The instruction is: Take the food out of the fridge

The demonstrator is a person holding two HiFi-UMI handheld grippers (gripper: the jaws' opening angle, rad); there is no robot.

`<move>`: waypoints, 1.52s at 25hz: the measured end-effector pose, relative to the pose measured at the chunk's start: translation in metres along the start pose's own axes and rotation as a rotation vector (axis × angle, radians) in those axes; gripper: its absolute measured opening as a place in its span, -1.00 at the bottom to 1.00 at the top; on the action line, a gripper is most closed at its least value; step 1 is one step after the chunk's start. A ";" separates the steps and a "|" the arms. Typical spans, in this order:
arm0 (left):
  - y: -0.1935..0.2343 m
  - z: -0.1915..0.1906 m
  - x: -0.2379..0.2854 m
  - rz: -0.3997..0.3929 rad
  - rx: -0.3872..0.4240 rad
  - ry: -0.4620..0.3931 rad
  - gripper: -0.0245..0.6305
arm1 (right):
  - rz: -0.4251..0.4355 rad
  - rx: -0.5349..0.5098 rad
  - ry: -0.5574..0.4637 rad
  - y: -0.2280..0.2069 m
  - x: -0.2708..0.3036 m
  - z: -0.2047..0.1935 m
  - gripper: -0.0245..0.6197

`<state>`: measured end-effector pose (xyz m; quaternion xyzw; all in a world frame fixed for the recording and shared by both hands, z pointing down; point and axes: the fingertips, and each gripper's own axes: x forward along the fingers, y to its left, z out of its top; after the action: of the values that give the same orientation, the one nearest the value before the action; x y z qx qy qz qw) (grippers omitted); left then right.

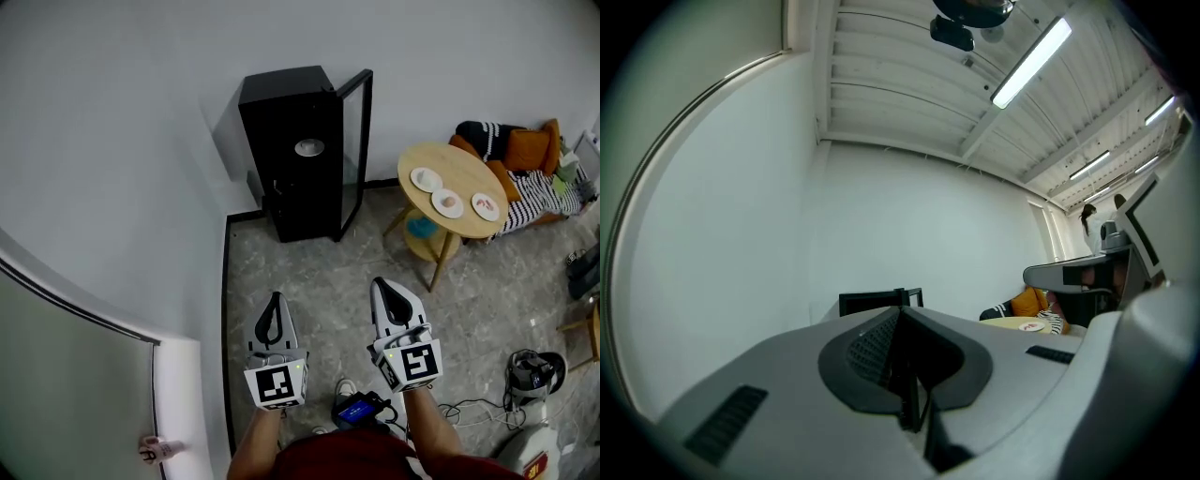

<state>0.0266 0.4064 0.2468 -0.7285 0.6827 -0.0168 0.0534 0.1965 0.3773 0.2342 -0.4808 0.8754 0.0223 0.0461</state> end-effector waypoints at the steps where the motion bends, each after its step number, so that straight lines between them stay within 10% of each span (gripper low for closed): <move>1: -0.004 0.000 0.008 0.000 0.002 -0.003 -0.88 | 0.003 0.002 -0.007 -0.007 0.005 0.001 -0.86; 19: -0.036 0.003 0.087 0.032 0.012 -0.007 -0.88 | 0.036 0.002 0.013 -0.074 0.056 -0.009 -0.85; 38: 0.056 -0.009 0.180 0.035 -0.036 -0.023 -0.88 | 0.042 -0.049 0.043 -0.053 0.186 -0.022 -0.85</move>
<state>-0.0177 0.2228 0.2417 -0.7175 0.6949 0.0046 0.0483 0.1412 0.1911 0.2375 -0.4636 0.8852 0.0343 0.0152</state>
